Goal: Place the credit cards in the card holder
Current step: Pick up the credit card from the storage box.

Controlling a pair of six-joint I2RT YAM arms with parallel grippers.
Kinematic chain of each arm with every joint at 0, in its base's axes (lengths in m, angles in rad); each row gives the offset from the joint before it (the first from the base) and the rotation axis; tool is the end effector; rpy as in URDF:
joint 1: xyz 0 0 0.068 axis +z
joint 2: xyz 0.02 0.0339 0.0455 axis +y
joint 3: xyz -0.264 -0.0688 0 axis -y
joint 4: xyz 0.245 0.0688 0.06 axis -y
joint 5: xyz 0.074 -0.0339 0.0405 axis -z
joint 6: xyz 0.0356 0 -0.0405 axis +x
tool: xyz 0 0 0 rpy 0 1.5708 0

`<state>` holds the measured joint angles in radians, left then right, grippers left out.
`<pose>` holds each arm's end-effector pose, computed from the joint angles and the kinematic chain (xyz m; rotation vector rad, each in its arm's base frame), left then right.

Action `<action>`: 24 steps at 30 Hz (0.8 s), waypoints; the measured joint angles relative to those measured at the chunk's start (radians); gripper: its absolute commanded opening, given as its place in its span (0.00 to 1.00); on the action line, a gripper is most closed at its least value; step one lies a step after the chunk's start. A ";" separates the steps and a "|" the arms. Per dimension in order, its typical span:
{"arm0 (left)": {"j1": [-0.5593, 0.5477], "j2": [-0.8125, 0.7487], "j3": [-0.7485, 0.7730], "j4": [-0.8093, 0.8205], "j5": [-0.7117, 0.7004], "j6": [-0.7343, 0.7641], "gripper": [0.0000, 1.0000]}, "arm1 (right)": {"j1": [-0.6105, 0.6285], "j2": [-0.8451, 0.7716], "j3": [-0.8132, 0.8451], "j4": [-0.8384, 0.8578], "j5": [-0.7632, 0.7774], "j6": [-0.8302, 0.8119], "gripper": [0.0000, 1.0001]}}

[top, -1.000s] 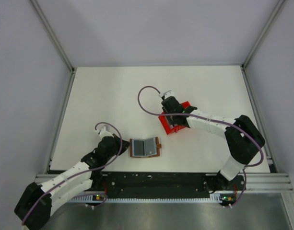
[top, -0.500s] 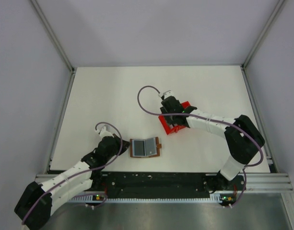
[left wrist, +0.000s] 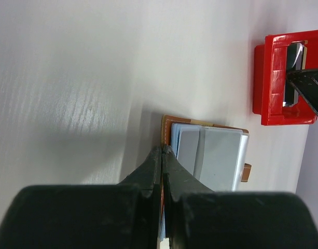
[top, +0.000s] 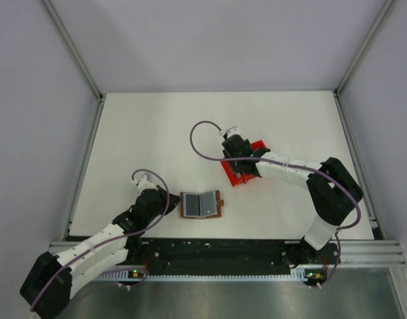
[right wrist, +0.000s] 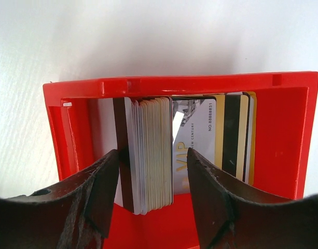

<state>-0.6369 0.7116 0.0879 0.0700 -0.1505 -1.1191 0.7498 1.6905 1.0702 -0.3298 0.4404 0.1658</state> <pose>0.1212 -0.0831 0.1341 -0.6276 2.1572 -0.8547 0.2647 0.2257 0.1956 -0.5251 2.3444 -0.1415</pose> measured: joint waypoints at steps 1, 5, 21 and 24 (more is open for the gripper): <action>0.000 0.000 0.000 0.001 0.000 0.000 0.00 | 0.000 0.000 0.000 0.000 0.007 -0.003 0.53; 0.000 0.000 0.000 0.006 0.000 0.000 0.00 | 0.000 -0.001 0.000 0.000 0.024 -0.010 0.52; 0.000 0.006 0.000 0.008 0.000 0.000 0.00 | 0.000 -0.029 0.000 -0.008 0.035 -0.017 0.44; 0.000 0.006 0.000 0.010 0.000 0.000 0.00 | -0.002 -0.029 0.000 -0.008 0.020 -0.013 0.51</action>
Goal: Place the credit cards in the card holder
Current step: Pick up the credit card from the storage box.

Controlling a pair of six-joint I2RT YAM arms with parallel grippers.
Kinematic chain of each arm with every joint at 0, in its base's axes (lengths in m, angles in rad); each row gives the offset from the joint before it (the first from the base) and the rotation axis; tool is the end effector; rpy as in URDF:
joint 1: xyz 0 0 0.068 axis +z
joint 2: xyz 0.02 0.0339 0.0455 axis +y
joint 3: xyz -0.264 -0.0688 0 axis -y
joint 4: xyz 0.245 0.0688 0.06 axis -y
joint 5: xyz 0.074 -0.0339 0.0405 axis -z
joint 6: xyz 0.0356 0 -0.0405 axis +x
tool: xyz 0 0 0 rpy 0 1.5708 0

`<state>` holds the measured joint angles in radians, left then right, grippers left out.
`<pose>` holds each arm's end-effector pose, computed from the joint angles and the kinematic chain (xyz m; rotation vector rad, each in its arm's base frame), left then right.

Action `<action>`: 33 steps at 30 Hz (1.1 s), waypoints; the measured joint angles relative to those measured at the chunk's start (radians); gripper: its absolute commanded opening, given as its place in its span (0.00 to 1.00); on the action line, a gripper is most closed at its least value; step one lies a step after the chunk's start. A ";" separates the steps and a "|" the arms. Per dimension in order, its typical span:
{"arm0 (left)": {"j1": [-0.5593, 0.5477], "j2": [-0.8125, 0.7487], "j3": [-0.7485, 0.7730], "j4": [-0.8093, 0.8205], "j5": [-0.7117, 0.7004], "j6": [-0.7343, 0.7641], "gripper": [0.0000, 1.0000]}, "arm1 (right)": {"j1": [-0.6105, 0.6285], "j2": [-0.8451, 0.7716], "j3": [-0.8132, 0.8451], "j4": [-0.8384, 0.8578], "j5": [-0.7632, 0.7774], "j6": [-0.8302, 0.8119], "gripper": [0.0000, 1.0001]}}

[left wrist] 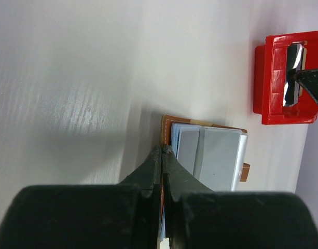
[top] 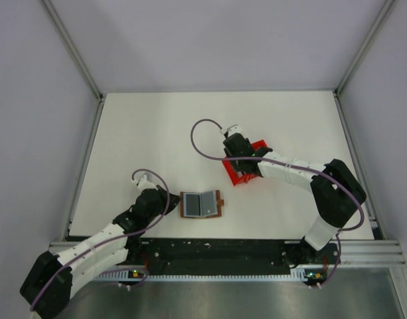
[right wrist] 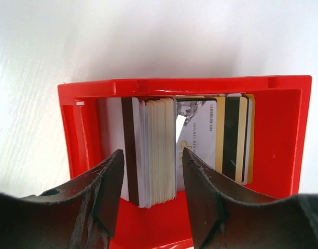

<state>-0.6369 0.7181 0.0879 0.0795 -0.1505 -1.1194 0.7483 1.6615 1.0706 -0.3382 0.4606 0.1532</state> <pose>0.1218 -0.0835 0.1342 -0.6275 2.1544 -0.8572 0.2630 0.2226 0.2049 -0.5182 2.3196 -0.1570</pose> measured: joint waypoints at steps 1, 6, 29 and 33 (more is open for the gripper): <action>0.000 0.000 0.000 0.002 0.000 0.000 0.00 | 0.000 0.000 0.002 0.000 -0.011 0.005 0.54; 0.000 0.000 0.000 0.004 0.000 0.000 0.00 | -0.001 -0.005 0.005 0.017 -0.060 0.022 0.56; 0.000 0.000 0.000 0.004 0.000 0.000 0.00 | -0.032 0.035 -0.039 0.062 -0.036 0.043 0.57; 0.000 0.000 0.000 0.004 0.000 0.000 0.00 | -0.045 0.035 -0.056 0.075 -0.063 0.051 0.57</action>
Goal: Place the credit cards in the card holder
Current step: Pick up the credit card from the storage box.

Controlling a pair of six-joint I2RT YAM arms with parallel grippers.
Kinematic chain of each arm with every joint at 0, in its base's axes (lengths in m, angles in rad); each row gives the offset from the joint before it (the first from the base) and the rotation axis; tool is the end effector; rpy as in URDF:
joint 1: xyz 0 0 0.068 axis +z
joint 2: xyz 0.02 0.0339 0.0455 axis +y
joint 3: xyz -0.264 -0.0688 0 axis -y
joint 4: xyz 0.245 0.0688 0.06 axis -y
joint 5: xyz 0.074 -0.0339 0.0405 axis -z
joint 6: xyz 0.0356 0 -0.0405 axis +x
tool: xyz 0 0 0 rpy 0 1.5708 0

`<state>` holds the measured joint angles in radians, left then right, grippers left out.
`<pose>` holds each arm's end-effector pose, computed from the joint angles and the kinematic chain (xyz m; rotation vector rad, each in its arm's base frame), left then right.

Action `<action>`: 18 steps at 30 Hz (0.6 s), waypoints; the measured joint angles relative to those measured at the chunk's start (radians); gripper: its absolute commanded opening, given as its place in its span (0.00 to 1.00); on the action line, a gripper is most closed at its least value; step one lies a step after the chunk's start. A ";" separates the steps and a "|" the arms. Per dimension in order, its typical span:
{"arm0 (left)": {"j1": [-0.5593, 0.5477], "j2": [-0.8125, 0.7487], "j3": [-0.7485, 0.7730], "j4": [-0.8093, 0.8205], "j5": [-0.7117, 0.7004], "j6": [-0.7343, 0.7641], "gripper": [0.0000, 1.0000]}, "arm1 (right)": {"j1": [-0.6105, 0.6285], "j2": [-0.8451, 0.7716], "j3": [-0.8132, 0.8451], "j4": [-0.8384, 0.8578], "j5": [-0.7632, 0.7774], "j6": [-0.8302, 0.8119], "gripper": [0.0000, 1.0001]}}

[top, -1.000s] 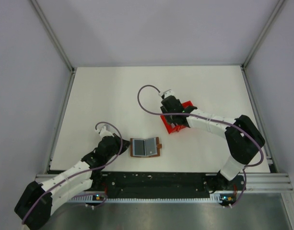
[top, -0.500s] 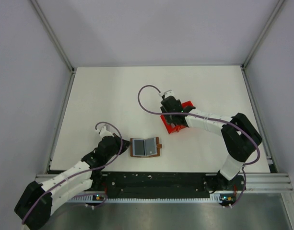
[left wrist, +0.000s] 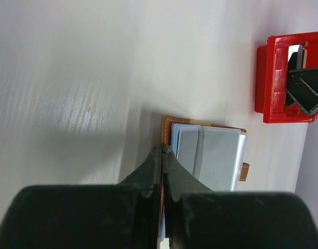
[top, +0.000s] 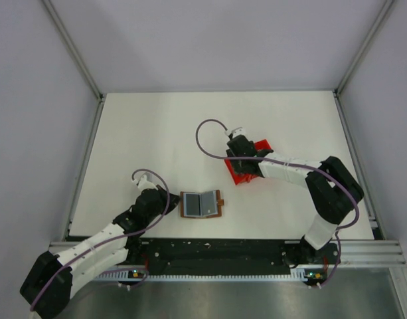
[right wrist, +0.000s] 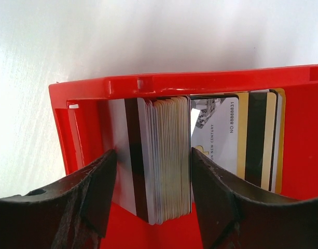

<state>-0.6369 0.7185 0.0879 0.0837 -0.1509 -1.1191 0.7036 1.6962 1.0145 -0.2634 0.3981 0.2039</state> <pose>0.1220 -0.0836 0.1345 -0.6268 2.1508 -0.8597 0.2710 0.2118 0.1811 -0.4438 2.3757 -0.0953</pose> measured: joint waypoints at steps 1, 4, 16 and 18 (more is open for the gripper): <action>0.000 0.000 0.000 0.000 0.000 0.000 0.00 | -0.002 0.000 0.000 0.002 -0.003 0.002 0.57; 0.000 0.000 0.000 0.000 0.000 0.000 0.00 | -0.010 -0.001 -0.006 0.012 -0.012 0.007 0.55; 0.000 0.008 0.000 0.010 0.000 0.000 0.00 | -0.047 -0.060 -0.027 0.009 -0.033 0.016 0.38; 0.000 0.014 0.000 0.014 0.000 0.000 0.00 | -0.047 -0.064 -0.027 0.009 -0.034 0.014 0.36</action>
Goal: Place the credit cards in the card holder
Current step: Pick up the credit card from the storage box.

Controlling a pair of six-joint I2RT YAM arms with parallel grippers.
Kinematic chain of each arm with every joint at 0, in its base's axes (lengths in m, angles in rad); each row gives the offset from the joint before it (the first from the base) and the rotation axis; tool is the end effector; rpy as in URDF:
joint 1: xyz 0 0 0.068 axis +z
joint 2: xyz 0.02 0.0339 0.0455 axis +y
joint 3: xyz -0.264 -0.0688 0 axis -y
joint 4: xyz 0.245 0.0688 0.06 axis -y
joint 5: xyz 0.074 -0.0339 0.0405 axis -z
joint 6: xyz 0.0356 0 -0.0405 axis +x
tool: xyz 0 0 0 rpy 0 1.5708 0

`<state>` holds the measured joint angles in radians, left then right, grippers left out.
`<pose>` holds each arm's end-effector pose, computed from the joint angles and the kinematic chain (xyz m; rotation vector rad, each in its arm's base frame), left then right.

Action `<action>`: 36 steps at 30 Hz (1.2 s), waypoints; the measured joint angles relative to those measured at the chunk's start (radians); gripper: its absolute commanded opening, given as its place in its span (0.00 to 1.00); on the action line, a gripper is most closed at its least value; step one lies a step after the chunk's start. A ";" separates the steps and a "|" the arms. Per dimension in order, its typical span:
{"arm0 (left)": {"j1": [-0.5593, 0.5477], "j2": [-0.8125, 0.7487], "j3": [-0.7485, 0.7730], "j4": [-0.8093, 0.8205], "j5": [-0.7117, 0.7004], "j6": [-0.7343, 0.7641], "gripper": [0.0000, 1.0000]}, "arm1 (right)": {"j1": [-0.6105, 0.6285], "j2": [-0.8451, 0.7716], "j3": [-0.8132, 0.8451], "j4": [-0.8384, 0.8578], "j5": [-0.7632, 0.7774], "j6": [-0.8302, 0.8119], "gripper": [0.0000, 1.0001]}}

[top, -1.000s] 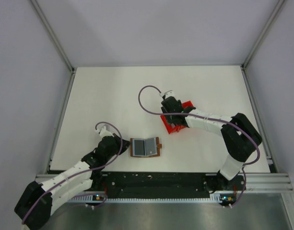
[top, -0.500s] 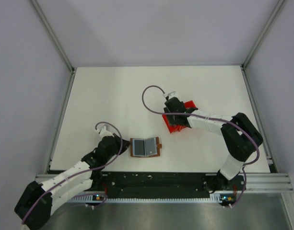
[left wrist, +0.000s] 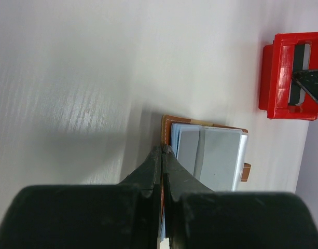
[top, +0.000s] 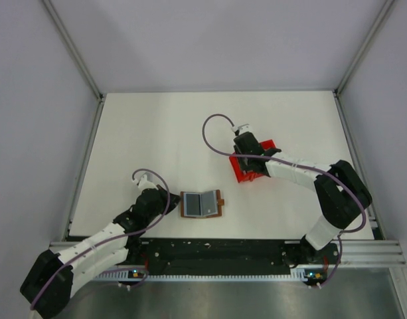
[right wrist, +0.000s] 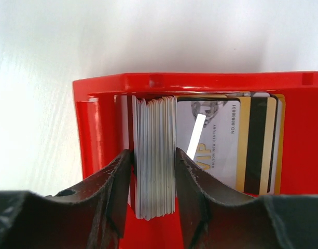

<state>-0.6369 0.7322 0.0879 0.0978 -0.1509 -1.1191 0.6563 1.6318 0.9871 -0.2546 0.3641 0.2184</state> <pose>0.1229 -0.0842 0.1341 -0.6267 2.1505 -0.8600 0.2729 0.1942 0.1938 -0.3688 2.3633 -0.0453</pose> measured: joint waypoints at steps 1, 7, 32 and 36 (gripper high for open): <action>0.000 0.002 0.000 0.001 0.000 0.000 0.00 | 0.000 -0.002 0.000 0.001 -0.002 0.000 0.31; 0.000 0.006 0.000 0.008 0.000 0.000 0.00 | 0.000 -0.009 0.000 0.001 0.000 -0.008 0.28; 0.000 0.006 0.000 0.009 0.000 0.000 0.00 | 0.000 -0.010 0.000 -0.050 0.029 -0.020 0.40; 0.000 0.006 0.000 0.009 0.000 0.000 0.00 | 0.001 -0.010 0.003 -0.049 0.032 -0.024 0.31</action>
<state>-0.6369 0.7380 0.0879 0.1070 -0.1509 -1.1187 0.6571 1.6218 0.9901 -0.3038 0.3958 0.1940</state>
